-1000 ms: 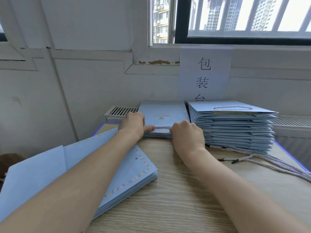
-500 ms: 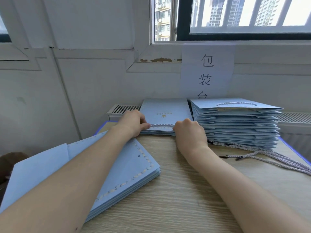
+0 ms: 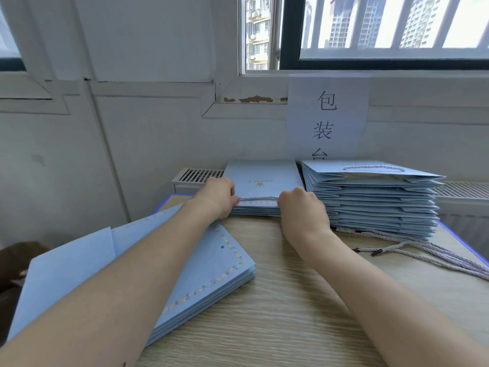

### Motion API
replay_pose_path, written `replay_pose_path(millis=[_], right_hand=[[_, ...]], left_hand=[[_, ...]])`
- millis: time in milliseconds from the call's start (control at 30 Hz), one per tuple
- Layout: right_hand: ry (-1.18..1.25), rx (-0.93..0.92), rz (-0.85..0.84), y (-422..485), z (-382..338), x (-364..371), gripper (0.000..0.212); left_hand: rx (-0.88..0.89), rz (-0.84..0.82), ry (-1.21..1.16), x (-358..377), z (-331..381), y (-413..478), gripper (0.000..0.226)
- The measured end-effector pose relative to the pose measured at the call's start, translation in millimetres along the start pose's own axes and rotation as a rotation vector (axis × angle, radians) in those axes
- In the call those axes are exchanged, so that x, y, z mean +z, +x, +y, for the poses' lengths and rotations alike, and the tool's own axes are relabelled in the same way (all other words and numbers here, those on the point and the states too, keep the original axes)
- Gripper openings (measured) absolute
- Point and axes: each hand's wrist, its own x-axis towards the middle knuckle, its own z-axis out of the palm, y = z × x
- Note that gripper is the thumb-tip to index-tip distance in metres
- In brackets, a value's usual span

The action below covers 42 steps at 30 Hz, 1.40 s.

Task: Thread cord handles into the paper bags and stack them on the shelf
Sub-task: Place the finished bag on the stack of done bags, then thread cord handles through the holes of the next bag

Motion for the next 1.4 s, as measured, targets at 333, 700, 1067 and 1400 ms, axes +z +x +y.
replay_pose_path(millis=[333, 700, 1067, 1400], right_hand=[[0.099, -0.009, 0.135, -13.0, 2.4, -16.2, 0.023], [0.415, -0.046, 0.131, -88.8, 22.6, -31.7, 0.024], [0.531, -0.033, -0.004, -121.0, 33.2, -21.3, 0.021], [0.608, -0.132, 0.036, -119.6, 40.5, -20.4, 0.038]], left_hand=[[0.001, 0.183, -0.040, -7.7, 15.1, -27.0, 0.039], [0.146, 0.456, -0.028, -25.2, 22.1, -187.1, 0.039], [-0.043, 0.378, 0.304, 11.3, -2.0, -243.7, 0.040], [0.422, 0.900, 0.375, 18.7, -11.8, -249.7, 0.019]])
